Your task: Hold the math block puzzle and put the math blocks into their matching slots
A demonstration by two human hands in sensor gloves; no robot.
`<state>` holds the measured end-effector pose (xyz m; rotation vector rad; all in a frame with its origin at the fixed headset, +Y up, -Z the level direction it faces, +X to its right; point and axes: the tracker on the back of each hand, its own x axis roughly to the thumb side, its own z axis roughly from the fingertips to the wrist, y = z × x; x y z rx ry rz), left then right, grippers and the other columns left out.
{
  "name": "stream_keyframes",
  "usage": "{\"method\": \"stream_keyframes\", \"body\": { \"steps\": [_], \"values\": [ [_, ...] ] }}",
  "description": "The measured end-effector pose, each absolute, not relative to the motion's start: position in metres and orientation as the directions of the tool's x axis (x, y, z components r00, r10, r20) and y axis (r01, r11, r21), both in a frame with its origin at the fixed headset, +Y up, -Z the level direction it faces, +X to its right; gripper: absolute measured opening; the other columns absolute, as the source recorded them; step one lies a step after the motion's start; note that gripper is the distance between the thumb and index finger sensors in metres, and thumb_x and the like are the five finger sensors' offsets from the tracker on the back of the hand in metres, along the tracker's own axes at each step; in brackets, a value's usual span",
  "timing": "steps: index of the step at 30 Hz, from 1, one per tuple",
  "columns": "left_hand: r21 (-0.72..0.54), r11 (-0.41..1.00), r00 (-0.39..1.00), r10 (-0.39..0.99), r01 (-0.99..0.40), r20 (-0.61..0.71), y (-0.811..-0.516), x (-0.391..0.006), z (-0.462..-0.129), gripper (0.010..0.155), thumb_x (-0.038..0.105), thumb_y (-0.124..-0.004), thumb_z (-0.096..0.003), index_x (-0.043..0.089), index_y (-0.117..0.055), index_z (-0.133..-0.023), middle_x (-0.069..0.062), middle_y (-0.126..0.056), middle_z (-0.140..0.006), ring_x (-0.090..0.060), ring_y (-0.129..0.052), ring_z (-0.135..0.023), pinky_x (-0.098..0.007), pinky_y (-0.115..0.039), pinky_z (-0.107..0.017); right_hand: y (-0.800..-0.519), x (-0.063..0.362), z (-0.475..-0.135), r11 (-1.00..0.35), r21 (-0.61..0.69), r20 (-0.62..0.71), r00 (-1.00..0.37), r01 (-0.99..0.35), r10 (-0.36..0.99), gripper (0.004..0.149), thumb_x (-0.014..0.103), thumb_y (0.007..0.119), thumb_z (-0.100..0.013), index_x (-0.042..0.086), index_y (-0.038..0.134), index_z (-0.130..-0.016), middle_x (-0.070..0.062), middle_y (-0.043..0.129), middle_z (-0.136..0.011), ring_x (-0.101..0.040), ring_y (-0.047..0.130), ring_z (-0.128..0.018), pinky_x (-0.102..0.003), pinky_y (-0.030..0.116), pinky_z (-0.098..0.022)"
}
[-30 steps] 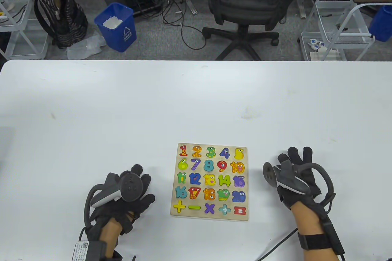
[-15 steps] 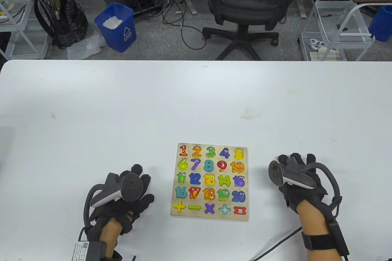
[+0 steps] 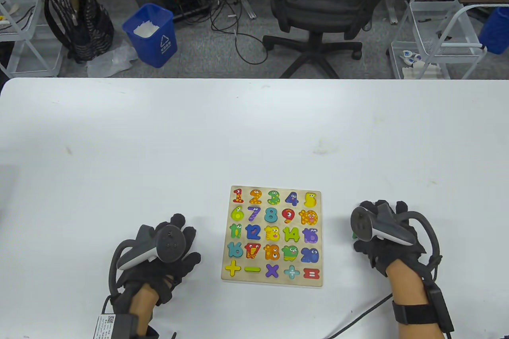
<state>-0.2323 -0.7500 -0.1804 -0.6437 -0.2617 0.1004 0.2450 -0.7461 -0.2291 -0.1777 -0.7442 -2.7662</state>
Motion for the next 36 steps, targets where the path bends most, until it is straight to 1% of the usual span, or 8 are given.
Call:
{"method": "stream_keyframes", "body": {
  "steps": [2,5,9,14,17,20,29,36],
  "values": [
    [-0.606,0.796,0.963,0.172,-0.011,0.209,-0.75,-0.232,-0.181,0.073,0.069,-0.045,-0.0563,0.035,-0.019,-0.115,0.006,0.012,-0.113,-0.036,-0.013,-0.113,-0.061,-0.027,-0.079,-0.747,0.245,-0.23,-0.859,0.433,0.192,-0.959,0.274,-0.209,0.077,0.057,0.08,-0.046,0.027,0.046,-0.109,0.0,0.031,-0.123,-0.04,0.033,-0.112,-0.074,0.027,-0.074],
    [-0.606,0.795,0.963,0.176,-0.016,0.206,-0.75,-0.233,-0.18,0.073,0.069,-0.045,-0.0564,0.035,-0.019,-0.115,0.006,0.012,-0.113,-0.037,-0.013,-0.113,-0.061,-0.027,-0.079,-0.749,0.241,-0.232,-0.88,0.378,0.212,-0.952,0.287,-0.22,0.071,0.057,0.077,-0.047,0.026,0.054,-0.106,0.0,0.038,-0.122,-0.039,0.038,-0.111,-0.073,0.029,-0.074],
    [-0.606,0.795,0.963,0.178,-0.018,0.204,-0.75,-0.233,-0.18,0.073,0.069,-0.045,-0.0563,0.035,-0.019,-0.115,0.006,0.012,-0.113,-0.036,-0.013,-0.113,-0.061,-0.027,-0.079,-0.749,0.233,-0.232,-0.892,0.321,0.234,-0.939,0.319,-0.252,0.064,0.054,0.078,-0.048,0.023,0.062,-0.101,0.0,0.049,-0.119,-0.038,0.045,-0.11,-0.072,0.033,-0.075],
    [-0.603,0.797,0.961,0.182,-0.022,0.206,-0.75,-0.233,-0.18,0.073,0.069,-0.045,-0.0564,0.035,-0.019,-0.116,0.006,0.012,-0.113,-0.036,-0.013,-0.113,-0.061,-0.027,-0.079,-0.752,0.234,-0.232,-0.905,0.345,0.213,-0.96,0.25,-0.184,0.064,0.055,0.076,-0.051,0.019,0.061,-0.102,-0.003,0.047,-0.119,-0.04,0.043,-0.109,-0.073,0.033,-0.074],
    [-0.597,0.801,0.961,0.19,-0.032,0.202,-0.75,-0.234,-0.18,0.073,0.069,-0.045,-0.0563,0.036,-0.018,-0.115,0.006,0.012,-0.113,-0.037,-0.013,-0.113,-0.061,-0.027,-0.079,-0.747,0.225,-0.229,-0.894,0.319,0.246,-0.938,0.315,-0.243,0.064,0.056,0.075,-0.052,0.016,0.062,-0.101,-0.004,0.046,-0.119,-0.041,0.042,-0.109,-0.073,0.033,-0.075],
    [-0.589,0.807,0.961,0.192,-0.039,0.2,-0.749,-0.235,-0.181,0.073,0.069,-0.045,-0.0563,0.036,-0.017,-0.115,0.007,0.012,-0.113,-0.036,-0.013,-0.113,-0.061,-0.027,-0.079,-0.74,0.215,-0.227,-0.919,0.274,0.272,-0.94,0.282,-0.208,0.064,0.056,0.075,-0.052,0.015,0.063,-0.1,-0.004,0.045,-0.119,-0.041,0.042,-0.109,-0.073,0.033,-0.075],
    [-0.558,0.826,0.962,0.213,-0.082,0.174,-0.746,-0.241,-0.181,0.073,0.07,-0.045,-0.0562,0.038,-0.013,-0.114,0.007,0.013,-0.113,-0.036,-0.012,-0.113,-0.062,-0.026,-0.079,-0.717,0.163,-0.219,-0.974,0.116,0.406,-0.904,0.197,-0.134,0.065,0.056,0.073,-0.052,0.015,0.062,-0.1,-0.005,0.043,-0.12,-0.041,0.04,-0.11,-0.073,0.032,-0.074],
    [-0.557,0.825,0.965,0.215,-0.096,0.151,-0.746,-0.246,-0.181,0.073,0.07,-0.045,-0.0562,0.038,-0.013,-0.114,0.007,0.013,-0.113,-0.036,-0.012,-0.113,-0.062,-0.026,-0.079,-0.701,0.105,-0.222,-0.983,0.083,0.512,-0.853,0.165,-0.1,0.065,0.057,0.073,-0.052,0.016,0.061,-0.101,-0.004,0.04,-0.121,-0.042,0.039,-0.11,-0.074,0.031,-0.074]
  ]
}}
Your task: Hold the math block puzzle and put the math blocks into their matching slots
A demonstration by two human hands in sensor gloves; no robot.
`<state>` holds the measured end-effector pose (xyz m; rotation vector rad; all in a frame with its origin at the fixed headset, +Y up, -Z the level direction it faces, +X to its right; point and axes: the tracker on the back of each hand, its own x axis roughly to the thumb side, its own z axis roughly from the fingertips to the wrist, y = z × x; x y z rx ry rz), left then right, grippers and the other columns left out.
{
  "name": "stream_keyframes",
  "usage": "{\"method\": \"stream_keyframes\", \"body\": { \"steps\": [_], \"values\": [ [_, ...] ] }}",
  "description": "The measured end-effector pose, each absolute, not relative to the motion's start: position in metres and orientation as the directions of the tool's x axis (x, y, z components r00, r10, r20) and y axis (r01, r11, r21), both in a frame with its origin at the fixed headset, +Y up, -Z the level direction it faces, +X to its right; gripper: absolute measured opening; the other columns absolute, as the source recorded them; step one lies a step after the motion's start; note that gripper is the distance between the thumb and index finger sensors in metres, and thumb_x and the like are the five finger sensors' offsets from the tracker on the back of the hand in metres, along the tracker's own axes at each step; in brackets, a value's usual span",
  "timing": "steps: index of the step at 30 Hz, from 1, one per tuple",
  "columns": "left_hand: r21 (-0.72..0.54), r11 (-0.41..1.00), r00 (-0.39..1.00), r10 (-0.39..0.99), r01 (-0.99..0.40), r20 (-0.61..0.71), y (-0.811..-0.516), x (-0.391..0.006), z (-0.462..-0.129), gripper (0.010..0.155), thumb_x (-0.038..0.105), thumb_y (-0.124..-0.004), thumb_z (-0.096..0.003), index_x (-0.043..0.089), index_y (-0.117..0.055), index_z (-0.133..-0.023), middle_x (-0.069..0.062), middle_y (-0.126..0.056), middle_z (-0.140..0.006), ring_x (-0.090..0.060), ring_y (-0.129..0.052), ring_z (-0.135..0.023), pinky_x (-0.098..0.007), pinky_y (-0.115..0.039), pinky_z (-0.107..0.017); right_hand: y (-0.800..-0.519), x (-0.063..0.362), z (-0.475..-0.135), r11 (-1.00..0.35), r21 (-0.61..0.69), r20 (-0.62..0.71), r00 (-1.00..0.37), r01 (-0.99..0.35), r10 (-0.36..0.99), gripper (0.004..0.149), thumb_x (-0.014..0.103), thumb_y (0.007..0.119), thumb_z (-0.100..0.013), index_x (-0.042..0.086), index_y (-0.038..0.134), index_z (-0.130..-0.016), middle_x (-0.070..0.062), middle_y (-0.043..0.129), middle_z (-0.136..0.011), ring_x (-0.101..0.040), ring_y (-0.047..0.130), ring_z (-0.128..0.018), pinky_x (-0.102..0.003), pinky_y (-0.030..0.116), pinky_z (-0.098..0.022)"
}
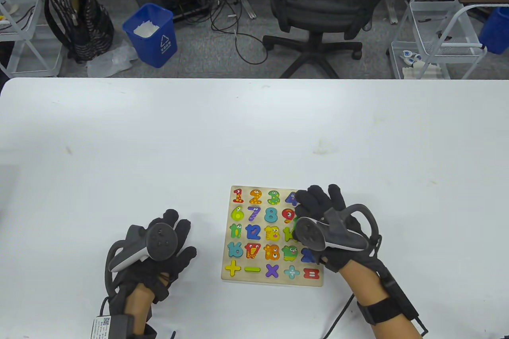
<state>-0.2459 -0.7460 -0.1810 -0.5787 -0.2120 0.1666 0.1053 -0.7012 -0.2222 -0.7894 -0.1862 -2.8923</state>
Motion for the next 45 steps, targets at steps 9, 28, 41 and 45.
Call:
{"method": "stream_keyframes", "body": {
  "steps": [9,28,41,45],
  "values": [
    [-0.563,0.816,0.962,0.239,-0.126,0.132,-0.746,-0.249,-0.181,0.075,0.071,-0.043,-0.0548,0.036,-0.015,-0.115,0.008,0.012,-0.114,-0.036,-0.013,-0.114,-0.062,-0.027,-0.079,-0.717,0.02,-0.235,-0.966,0.118,0.623,-0.775,0.229,-0.107,0.064,0.057,0.073,-0.051,0.017,0.061,-0.1,-0.004,0.039,-0.121,-0.041,0.038,-0.11,-0.074,0.03,-0.074],
    [-0.568,0.811,0.967,0.236,-0.142,0.095,-0.743,-0.257,-0.178,0.074,0.07,-0.044,-0.0558,0.035,-0.018,-0.116,0.007,0.012,-0.114,-0.037,-0.013,-0.113,-0.062,-0.027,-0.079,-0.749,-0.034,-0.257,-0.913,0.218,0.666,-0.737,0.344,-0.118,0.061,0.055,0.075,-0.05,0.017,0.062,-0.096,-0.003,0.037,-0.121,-0.041,0.035,-0.11,-0.074,0.028,-0.073],
    [-0.589,0.8,0.968,0.223,-0.115,0.113,-0.745,-0.254,-0.179,0.074,0.069,-0.046,-0.056,0.035,-0.019,-0.116,0.007,0.012,-0.113,-0.037,-0.013,-0.113,-0.062,-0.027,-0.079,-0.747,-0.034,-0.256,-0.931,0.143,0.667,-0.728,0.336,-0.161,0.056,0.054,0.077,-0.048,0.022,0.073,-0.094,0.002,0.051,-0.119,-0.04,0.044,-0.11,-0.073,0.032,-0.074],
    [-0.6,0.792,0.969,0.22,-0.109,0.115,-0.746,-0.253,-0.179,0.074,0.069,-0.046,-0.0559,0.034,-0.019,-0.116,0.006,0.012,-0.114,-0.037,-0.013,-0.113,-0.062,-0.027,-0.079,-0.749,-0.034,-0.254,-0.936,0.134,0.649,-0.742,0.327,-0.167,0.046,0.048,0.075,-0.052,0.023,0.077,-0.09,0.003,0.054,-0.118,-0.039,0.046,-0.109,-0.072,0.034,-0.074]
  ]
}}
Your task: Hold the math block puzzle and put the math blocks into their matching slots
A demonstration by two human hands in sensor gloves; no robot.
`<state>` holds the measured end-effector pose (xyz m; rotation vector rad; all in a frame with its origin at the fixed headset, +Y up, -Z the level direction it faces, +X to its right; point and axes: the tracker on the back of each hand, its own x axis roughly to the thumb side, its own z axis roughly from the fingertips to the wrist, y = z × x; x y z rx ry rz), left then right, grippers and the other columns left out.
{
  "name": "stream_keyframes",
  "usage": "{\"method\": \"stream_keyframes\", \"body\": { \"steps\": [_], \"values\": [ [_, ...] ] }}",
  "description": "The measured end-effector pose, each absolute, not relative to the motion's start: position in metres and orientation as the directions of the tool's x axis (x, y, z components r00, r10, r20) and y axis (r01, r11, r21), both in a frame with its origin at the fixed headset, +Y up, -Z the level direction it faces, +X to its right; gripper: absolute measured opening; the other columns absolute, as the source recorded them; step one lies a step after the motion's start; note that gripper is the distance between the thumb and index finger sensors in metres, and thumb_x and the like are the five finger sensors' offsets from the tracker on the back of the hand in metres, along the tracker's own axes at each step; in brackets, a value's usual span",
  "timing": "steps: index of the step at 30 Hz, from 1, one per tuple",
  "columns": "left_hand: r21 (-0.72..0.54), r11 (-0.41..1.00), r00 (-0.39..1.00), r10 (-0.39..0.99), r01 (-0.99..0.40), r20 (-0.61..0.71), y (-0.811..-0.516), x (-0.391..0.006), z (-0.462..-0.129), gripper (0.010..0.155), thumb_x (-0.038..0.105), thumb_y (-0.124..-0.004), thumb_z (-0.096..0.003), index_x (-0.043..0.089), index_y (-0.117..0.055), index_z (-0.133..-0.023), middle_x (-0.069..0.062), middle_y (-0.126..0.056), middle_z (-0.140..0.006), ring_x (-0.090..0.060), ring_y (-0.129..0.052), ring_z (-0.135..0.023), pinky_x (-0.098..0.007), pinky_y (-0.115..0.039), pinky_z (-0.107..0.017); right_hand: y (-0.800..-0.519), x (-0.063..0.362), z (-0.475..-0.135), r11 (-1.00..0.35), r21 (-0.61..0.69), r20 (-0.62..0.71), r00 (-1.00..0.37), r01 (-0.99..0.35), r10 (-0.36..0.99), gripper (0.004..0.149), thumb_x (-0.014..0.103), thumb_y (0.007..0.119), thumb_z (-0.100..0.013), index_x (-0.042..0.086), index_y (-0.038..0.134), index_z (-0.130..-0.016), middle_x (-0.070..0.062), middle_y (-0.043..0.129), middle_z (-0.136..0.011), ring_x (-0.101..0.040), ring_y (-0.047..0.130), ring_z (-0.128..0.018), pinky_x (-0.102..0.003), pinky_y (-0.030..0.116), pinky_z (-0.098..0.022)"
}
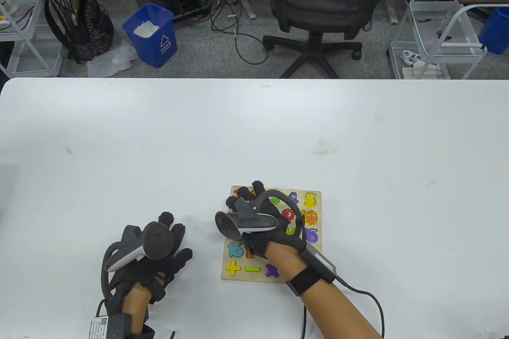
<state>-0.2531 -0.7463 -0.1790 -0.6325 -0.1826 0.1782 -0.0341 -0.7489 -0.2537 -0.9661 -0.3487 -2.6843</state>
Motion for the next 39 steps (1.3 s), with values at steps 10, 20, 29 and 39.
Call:
{"method": "stream_keyframes", "body": {
  "steps": [10,20,29,39],
  "values": [
    [-0.596,0.796,0.966,0.223,-0.102,0.133,-0.745,-0.25,-0.18,0.074,0.07,-0.046,-0.0559,0.035,-0.019,-0.116,0.007,0.011,-0.114,-0.037,-0.013,-0.113,-0.062,-0.027,-0.079,-0.749,-0.046,-0.245,-0.894,0.033,0.622,-0.709,0.448,-0.332,0.047,0.051,0.073,-0.052,0.025,0.074,-0.091,0.002,0.054,-0.117,-0.039,0.044,-0.11,-0.072,0.032,-0.074],
    [-0.58,0.807,0.963,0.231,-0.111,0.137,-0.744,-0.249,-0.18,0.074,0.07,-0.044,-0.056,0.037,-0.015,-0.115,0.007,0.012,-0.114,-0.037,-0.012,-0.113,-0.062,-0.026,-0.079,-0.71,0.04,-0.244,-0.958,0.126,0.528,-0.835,0.258,-0.156,0.065,0.058,0.06,-0.054,0.024,0.049,-0.108,-0.002,0.032,-0.122,-0.041,0.027,-0.111,-0.075,0.021,-0.072],
    [-0.579,0.809,0.966,0.22,-0.102,0.137,-0.745,-0.248,-0.181,0.074,0.07,-0.044,-0.056,0.038,-0.013,-0.115,0.007,0.012,-0.114,-0.037,-0.012,-0.113,-0.062,-0.025,-0.078,-0.698,0.149,-0.234,-0.975,0.164,0.347,-0.934,0.15,-0.085,0.066,0.06,0.059,-0.054,0.025,0.048,-0.109,-0.002,0.031,-0.123,-0.043,0.024,-0.111,-0.076,0.018,-0.071],
    [-0.594,0.799,0.967,0.215,-0.094,0.135,-0.749,-0.247,-0.181,0.074,0.07,-0.044,-0.056,0.038,-0.013,-0.115,0.007,0.012,-0.114,-0.037,-0.012,-0.113,-0.062,-0.025,-0.079,-0.743,0.242,-0.244,-0.924,0.38,0.055,-0.996,-0.044,0.07,0.067,0.06,0.059,-0.054,0.024,0.046,-0.109,-0.004,0.027,-0.123,-0.044,0.02,-0.11,-0.076,0.015,-0.07]
  ]
}}
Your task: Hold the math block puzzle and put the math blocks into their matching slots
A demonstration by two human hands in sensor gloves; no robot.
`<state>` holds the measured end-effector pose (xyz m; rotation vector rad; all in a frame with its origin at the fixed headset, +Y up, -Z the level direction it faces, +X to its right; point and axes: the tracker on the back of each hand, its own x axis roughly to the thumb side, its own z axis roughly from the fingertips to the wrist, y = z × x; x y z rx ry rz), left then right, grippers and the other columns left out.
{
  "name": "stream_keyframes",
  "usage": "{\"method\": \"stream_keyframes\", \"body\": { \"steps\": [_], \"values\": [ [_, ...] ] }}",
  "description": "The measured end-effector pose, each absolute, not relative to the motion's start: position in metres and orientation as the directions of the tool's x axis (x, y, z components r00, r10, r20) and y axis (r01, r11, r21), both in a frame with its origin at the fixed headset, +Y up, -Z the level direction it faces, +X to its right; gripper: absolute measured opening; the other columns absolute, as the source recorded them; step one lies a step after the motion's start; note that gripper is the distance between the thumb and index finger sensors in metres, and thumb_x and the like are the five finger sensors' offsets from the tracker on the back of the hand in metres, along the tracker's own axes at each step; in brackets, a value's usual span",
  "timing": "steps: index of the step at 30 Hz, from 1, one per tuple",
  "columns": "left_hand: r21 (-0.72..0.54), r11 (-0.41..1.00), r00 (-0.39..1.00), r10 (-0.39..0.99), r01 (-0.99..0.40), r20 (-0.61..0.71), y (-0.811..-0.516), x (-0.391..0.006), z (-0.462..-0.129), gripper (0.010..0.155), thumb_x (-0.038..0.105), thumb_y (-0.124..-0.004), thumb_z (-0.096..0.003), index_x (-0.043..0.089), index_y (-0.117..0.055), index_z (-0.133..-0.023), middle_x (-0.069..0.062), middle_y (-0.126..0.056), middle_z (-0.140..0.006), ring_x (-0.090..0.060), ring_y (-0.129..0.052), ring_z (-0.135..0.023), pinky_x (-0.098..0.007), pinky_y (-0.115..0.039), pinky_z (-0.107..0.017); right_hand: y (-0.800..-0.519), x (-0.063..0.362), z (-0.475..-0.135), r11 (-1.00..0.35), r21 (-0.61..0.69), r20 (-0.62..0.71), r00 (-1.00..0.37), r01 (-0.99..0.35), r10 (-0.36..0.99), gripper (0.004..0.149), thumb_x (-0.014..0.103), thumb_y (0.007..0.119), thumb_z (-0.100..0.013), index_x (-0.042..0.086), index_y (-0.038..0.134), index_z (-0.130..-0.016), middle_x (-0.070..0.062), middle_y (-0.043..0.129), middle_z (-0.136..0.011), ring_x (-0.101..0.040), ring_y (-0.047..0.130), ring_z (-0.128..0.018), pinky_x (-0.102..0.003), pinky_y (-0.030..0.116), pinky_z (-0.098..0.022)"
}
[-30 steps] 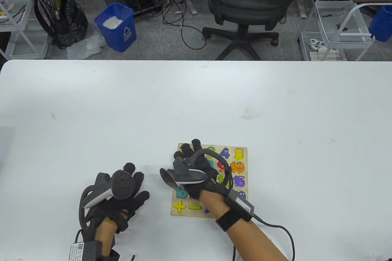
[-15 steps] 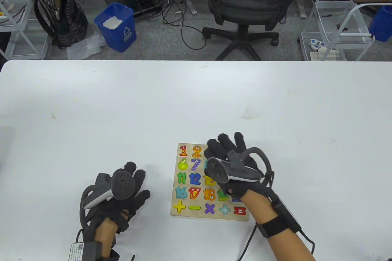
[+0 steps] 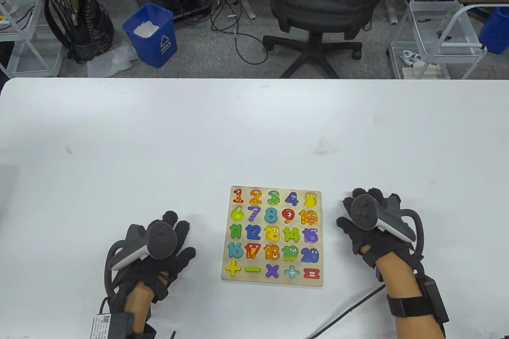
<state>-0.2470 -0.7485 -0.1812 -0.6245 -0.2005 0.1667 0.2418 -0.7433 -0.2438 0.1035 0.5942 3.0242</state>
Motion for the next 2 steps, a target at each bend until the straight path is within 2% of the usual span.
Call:
{"method": "stream_keyframes", "body": {
  "steps": [2],
  "values": [
    [-0.594,0.799,0.968,0.213,-0.093,0.136,-0.7483,-0.2469,-0.1811,0.074,0.07,-0.044,-0.056,0.038,-0.013,-0.115,0.007,0.012,-0.114,-0.037,-0.012,-0.113,-0.062,-0.025,-0.079,-0.7441,0.2473,-0.2441,-0.926,0.375,0.039,-0.997,-0.049,0.068,0.067,0.06,0.059,-0.054,0.024,0.046,-0.109,-0.004,0.027,-0.123,-0.044,0.02,-0.11,-0.076,0.015,-0.07]
  ]
}}
